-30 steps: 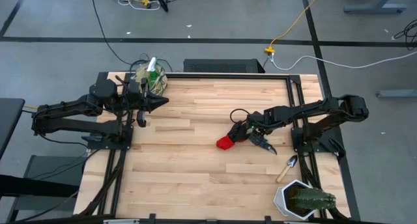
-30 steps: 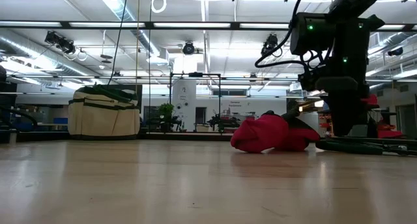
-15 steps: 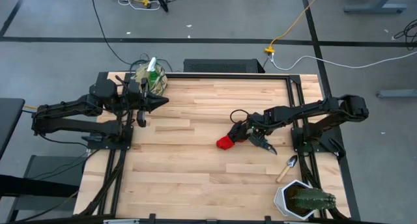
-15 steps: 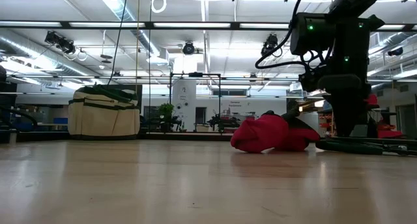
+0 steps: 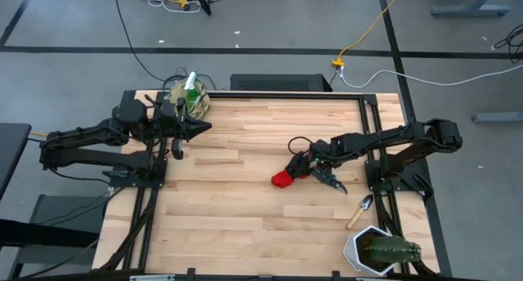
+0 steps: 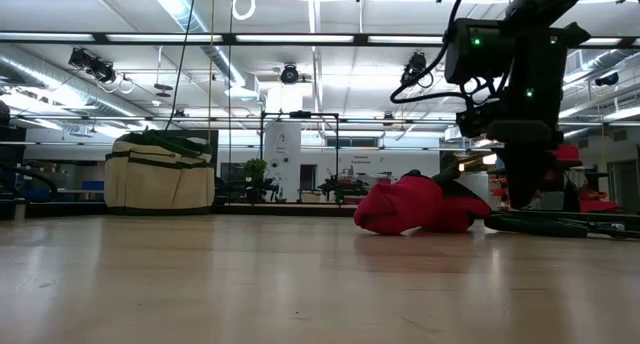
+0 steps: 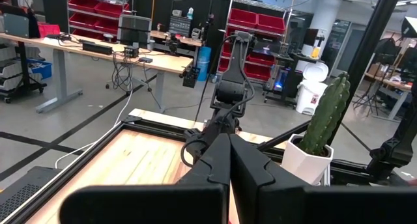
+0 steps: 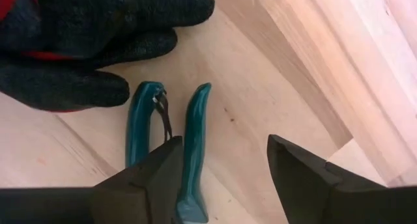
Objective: Pick & Place Garden tools in Gardening bag
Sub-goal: Put the shear scissors into the gardening bag
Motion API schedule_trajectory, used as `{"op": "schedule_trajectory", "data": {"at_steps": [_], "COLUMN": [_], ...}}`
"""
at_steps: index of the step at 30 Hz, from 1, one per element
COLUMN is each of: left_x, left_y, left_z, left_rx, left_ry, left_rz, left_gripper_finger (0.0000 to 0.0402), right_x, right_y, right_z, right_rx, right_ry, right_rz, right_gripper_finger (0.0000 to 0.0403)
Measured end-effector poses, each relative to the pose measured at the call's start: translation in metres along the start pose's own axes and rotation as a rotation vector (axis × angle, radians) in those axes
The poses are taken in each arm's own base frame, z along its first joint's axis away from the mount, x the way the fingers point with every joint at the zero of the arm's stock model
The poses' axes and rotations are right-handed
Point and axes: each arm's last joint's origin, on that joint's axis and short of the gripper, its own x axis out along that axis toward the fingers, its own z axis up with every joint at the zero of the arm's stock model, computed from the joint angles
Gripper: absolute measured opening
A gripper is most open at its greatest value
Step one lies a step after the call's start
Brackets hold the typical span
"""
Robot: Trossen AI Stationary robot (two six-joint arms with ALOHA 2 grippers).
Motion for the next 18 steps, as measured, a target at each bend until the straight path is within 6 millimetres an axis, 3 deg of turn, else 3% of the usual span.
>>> {"op": "schedule_trajectory", "data": {"at_steps": [18], "left_x": [0.0], "left_y": [0.0], "left_z": [0.0], "left_rx": [-0.003], "left_ry": [-0.001], "left_rz": [0.0], "left_gripper_finger": [0.0005], "right_x": [0.028], "right_y": [0.008], "right_z": [0.003], "right_rx": [-0.033], "right_ry": [0.095], "right_rz": [-0.044], "right_gripper_finger": [0.0223]}}
